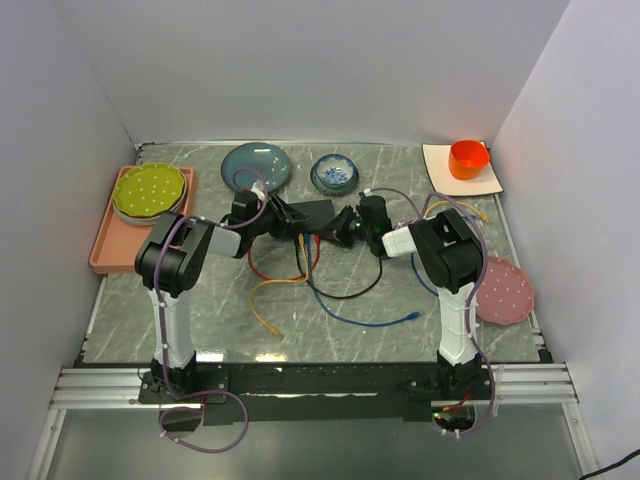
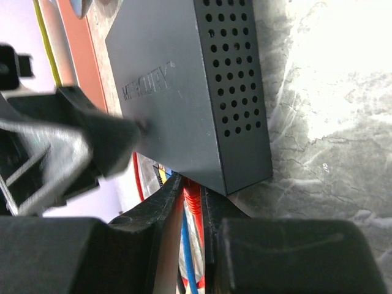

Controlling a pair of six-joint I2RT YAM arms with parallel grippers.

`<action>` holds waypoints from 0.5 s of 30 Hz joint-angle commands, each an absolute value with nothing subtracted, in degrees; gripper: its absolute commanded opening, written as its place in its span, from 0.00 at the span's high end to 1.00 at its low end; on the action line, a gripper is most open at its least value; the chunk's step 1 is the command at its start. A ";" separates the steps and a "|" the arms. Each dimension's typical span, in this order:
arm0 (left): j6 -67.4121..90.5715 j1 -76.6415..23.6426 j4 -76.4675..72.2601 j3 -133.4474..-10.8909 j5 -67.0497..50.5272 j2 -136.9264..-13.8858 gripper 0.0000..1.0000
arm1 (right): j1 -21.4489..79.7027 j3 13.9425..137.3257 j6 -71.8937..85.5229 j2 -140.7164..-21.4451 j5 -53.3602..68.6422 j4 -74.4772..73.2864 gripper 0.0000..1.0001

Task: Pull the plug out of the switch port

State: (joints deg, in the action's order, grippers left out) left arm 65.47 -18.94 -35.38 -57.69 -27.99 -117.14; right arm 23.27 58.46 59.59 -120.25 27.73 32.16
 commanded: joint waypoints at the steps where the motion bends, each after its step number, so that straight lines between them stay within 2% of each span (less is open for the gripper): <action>1: 69.52 -21.09 -42.10 -54.32 -29.18 -115.31 0.52 | 22.85 57.39 55.64 -118.92 27.16 30.50 1.00; 15: 66.88 -22.59 -32.18 -58.62 -26.20 -117.16 0.54 | 23.55 55.55 50.19 -115.84 28.30 26.02 1.00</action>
State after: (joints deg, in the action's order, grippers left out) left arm 68.16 -22.70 -34.28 -56.58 -28.67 -116.86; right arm 23.27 57.49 54.19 -118.69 27.59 30.92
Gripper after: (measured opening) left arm 0.463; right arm 0.198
